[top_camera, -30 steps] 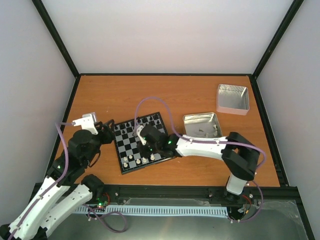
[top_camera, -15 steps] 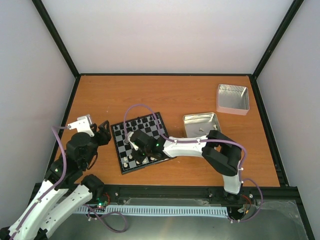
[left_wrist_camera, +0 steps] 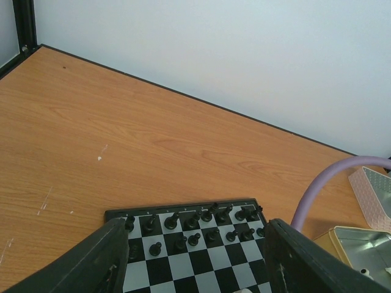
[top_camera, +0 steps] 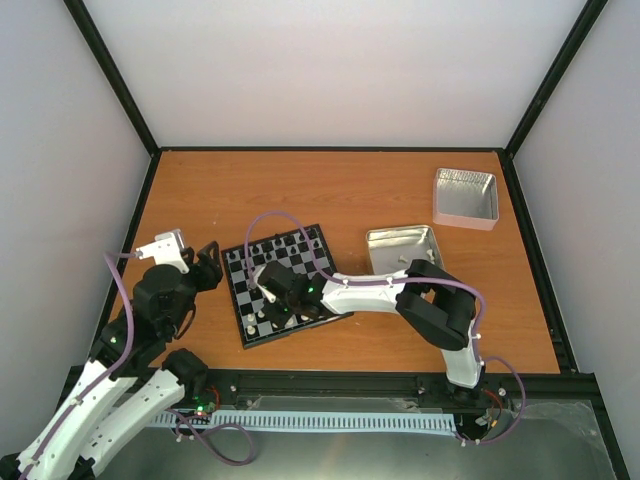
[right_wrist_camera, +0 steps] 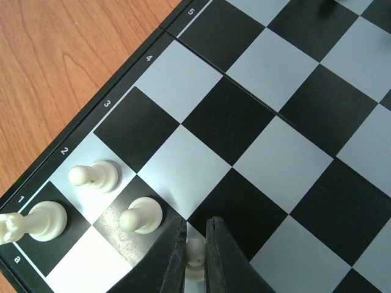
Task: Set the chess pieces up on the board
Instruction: Place the chess piece on the chessboard, then pick up the chess piece at the center of the board.
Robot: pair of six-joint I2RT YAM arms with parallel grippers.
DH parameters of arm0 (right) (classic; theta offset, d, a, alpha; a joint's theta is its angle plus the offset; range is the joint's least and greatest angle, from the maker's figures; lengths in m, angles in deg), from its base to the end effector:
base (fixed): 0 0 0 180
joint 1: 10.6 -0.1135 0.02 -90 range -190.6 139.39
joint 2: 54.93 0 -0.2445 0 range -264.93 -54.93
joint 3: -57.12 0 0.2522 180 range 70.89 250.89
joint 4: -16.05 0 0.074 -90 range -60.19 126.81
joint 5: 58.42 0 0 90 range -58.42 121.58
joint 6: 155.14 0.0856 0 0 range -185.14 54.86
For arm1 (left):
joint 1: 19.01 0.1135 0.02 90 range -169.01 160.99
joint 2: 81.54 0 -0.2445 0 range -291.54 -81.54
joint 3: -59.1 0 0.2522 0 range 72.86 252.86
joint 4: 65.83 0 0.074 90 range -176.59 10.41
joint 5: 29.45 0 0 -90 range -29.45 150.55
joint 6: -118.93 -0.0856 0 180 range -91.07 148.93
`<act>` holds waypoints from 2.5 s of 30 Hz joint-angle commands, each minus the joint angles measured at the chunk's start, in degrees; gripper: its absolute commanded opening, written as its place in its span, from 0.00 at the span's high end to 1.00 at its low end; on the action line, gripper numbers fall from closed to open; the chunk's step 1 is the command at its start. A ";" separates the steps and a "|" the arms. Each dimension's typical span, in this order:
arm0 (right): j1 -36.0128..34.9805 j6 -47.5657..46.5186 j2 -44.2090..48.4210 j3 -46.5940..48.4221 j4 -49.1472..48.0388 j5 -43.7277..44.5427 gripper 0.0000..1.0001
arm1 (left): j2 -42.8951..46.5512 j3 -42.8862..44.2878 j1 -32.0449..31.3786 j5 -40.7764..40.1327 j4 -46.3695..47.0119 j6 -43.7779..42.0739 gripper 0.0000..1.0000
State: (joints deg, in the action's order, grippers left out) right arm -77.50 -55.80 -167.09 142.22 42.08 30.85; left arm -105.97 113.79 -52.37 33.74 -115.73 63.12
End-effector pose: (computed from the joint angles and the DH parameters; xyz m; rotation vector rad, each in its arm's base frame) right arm 0.1687 0.3984 0.0976 -1.2512 2.2665 0.5463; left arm 0.1523 -0.0540 0.2912 -0.3269 1.8630 -0.3614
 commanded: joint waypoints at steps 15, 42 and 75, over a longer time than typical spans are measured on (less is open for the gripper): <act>-0.17 3.38 4.59 3.22 3.79 2.24 0.67 | -0.21 -0.40 0.36 -0.47 -0.31 0.51 0.38; 14.35 45.99 12.02 -7.02 32.94 32.77 0.69 | -2.78 -0.74 0.38 4.61 1.82 -1.73 0.34; 19.26 40.83 5.92 -11.73 20.75 22.93 0.85 | -4.49 -0.43 0.32 4.11 1.74 -1.94 0.34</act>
State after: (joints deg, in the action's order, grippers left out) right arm -58.83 -15.12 -159.96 132.01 63.20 54.94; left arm -110.21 112.83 -52.37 38.07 -115.16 62.38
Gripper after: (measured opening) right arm 0.201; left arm 0.659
